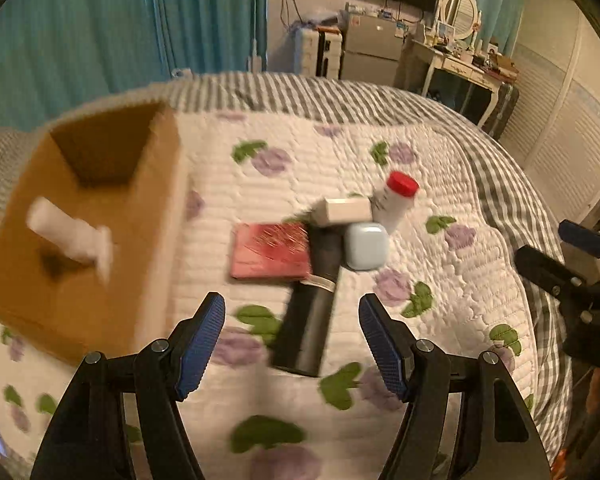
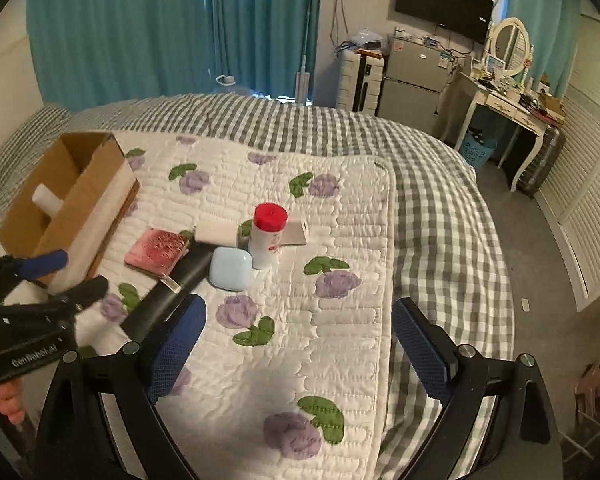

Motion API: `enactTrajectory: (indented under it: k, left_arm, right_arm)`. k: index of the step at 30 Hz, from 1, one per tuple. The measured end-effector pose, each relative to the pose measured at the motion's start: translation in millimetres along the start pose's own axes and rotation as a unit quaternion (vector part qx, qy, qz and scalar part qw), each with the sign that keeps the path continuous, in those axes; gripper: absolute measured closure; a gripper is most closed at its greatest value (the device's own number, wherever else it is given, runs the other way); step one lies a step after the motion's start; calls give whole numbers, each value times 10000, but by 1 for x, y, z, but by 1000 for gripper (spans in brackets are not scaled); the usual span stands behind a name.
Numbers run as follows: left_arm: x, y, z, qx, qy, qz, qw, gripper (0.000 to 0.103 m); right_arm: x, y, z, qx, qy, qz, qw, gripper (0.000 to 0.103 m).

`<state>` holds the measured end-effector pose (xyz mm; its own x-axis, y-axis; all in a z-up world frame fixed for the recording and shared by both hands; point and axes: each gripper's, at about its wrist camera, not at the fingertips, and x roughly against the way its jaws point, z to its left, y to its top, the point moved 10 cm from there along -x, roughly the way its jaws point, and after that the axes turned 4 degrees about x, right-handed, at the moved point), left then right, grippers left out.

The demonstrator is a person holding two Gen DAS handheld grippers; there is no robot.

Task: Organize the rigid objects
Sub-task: 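Grasp the black cylinder with the left gripper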

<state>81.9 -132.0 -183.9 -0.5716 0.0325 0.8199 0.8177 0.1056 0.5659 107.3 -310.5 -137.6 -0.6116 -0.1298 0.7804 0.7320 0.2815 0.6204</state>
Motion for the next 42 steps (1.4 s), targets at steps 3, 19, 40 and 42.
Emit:
enactTrajectory:
  k: [3, 19, 40, 42]
  left_arm:
    - [-14, -4, -7, -60, 20, -7, 10000, 30]
    - [-103, -20, -20, -537, 45, 666, 9963, 60]
    - [-43, 22, 5, -77, -117, -78, 9999, 62]
    - [-38, 31, 2, -110, -132, -195, 9997, 62]
  right_arm:
    - [-16, -8, 4, 85, 136, 51, 9999, 9]
    - [-90, -31, 10, 127, 336, 602, 9975, 9]
    - [-115, -19, 35, 59, 866, 714, 9937, 9]
    - [-119, -15, 39, 89, 922, 697, 9933, 9]
